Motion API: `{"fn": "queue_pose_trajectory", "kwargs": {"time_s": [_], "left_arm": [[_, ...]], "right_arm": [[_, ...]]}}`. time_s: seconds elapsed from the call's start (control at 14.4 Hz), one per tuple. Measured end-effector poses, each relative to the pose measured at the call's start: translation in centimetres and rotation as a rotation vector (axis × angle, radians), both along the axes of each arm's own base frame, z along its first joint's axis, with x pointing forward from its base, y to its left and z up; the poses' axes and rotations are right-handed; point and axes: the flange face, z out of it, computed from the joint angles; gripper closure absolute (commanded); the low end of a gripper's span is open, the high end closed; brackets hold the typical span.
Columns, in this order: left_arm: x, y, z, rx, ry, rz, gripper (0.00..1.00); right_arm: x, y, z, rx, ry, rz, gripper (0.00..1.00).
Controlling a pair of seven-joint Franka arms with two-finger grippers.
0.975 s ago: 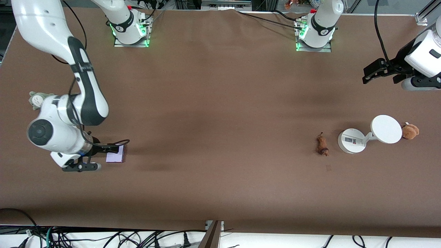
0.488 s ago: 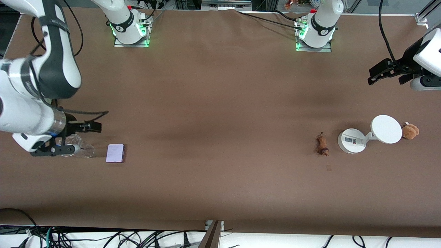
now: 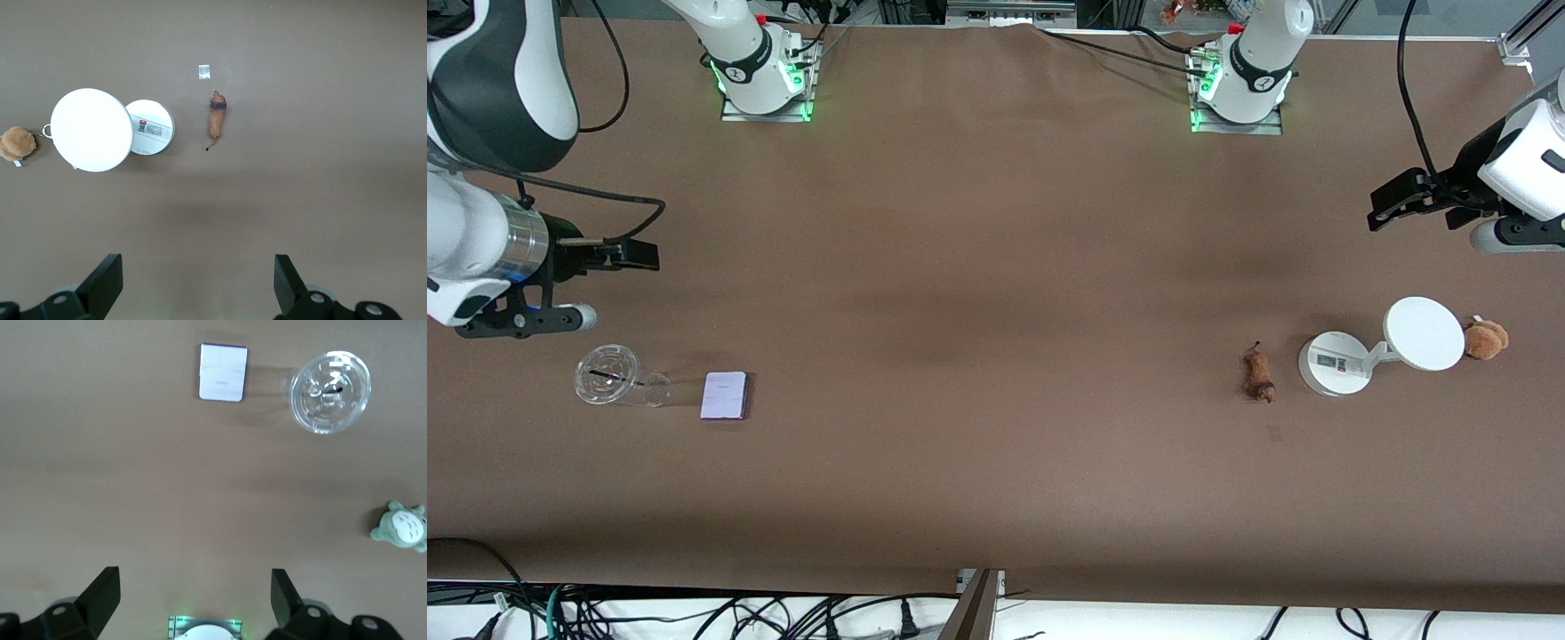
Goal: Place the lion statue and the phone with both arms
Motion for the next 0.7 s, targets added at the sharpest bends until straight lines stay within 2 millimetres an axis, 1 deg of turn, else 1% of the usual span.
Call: {"fn": "queue_pose_trajectory", "kwargs": {"time_s": [0.21,0.42,0.49,0.63,0.7], "left_arm": [[0.0,0.4,0.0,0.003,0.0,0.012,0.0],[0.2,2.2,-0.2,0.004,0.003,0.046,0.0],[0.2,2.5,-0.2,0.004,0.004,0.051,0.0],[0.2,2.4,-0.2,0.004,0.004,0.049,0.0],[0.2,2.3,-0.3,0.004,0.005,0.049,0.0]], "right_arm": [[-2.1,0.1,2.3,0.006,-0.033,0.005,0.0],[-5.1,0.1,6.5,0.019,-0.144,0.012,0.0],[-6.1,0.0,7.8,0.022,-0.173,0.012,0.0],[-7.9,-0.4,10.1,0.015,-0.208,0.014,0.0],[-8.6,-0.5,10.7,0.003,-0.206,0.017,0.0]]}}
